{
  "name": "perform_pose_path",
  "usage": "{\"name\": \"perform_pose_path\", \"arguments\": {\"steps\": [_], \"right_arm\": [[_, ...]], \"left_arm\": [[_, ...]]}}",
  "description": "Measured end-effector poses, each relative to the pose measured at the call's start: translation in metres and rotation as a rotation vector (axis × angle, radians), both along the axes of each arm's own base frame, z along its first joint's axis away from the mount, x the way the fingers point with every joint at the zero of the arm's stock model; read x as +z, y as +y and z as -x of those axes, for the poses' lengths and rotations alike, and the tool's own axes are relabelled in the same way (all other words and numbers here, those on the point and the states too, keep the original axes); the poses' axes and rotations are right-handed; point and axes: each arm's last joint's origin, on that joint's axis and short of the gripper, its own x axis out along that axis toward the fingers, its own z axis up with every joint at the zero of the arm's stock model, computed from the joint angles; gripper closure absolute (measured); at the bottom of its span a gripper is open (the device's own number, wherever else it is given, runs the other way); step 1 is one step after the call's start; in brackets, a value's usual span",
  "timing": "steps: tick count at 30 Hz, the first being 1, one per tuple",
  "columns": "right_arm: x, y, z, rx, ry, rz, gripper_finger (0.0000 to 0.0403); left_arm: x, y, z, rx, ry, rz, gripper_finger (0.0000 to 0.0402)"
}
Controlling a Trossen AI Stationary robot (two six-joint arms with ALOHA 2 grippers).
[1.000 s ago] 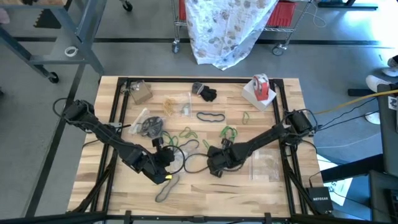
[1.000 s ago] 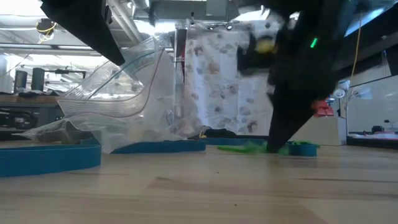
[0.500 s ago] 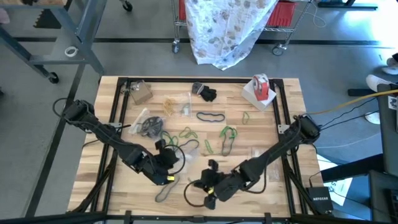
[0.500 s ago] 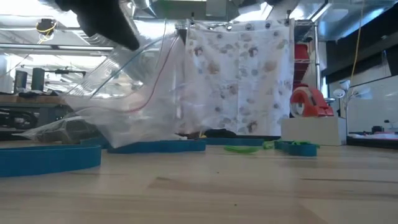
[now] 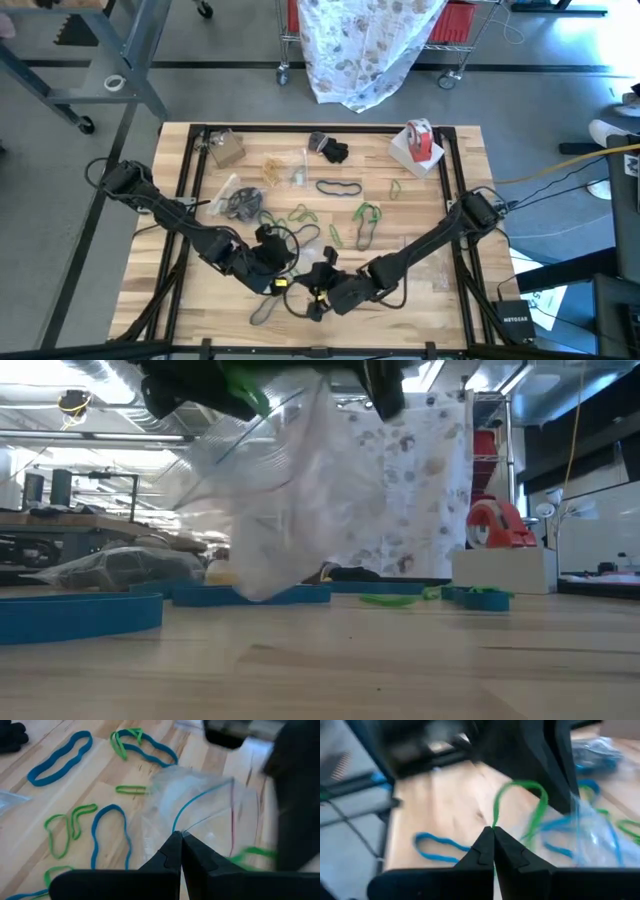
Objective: Sort rubber bands
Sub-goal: Put the green rubber band into the transparent zip bag
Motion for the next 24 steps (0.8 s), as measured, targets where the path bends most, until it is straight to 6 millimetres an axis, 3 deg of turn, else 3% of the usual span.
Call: {"name": "perform_pose_path", "arguments": {"steps": [9, 13, 19, 24], "right_arm": [[-0.018, -0.014, 0.011, -0.185, 0.149, 0.206, 0.0402], [-0.021, -0.016, 0.009, -0.160, 0.166, 0.182, 0.0402], [-0.043, -0.017, 0.007, -0.138, 0.252, 0.121, 0.0402], [-0.038, -0.017, 0.003, -0.176, 0.215, 0.055, 0.0402]], "left_arm": [[0.000, -0.002, 0.001, -0.029, 0.013, 0.053, 0.0402], [0.001, -0.005, 0.001, -0.034, 0.002, 0.068, 0.0401], [0.014, -0.016, 0.003, -0.073, -0.037, 0.094, 0.0401], [0.012, -0.014, 0.002, -0.065, -0.031, 0.096, 0.0401]]}}
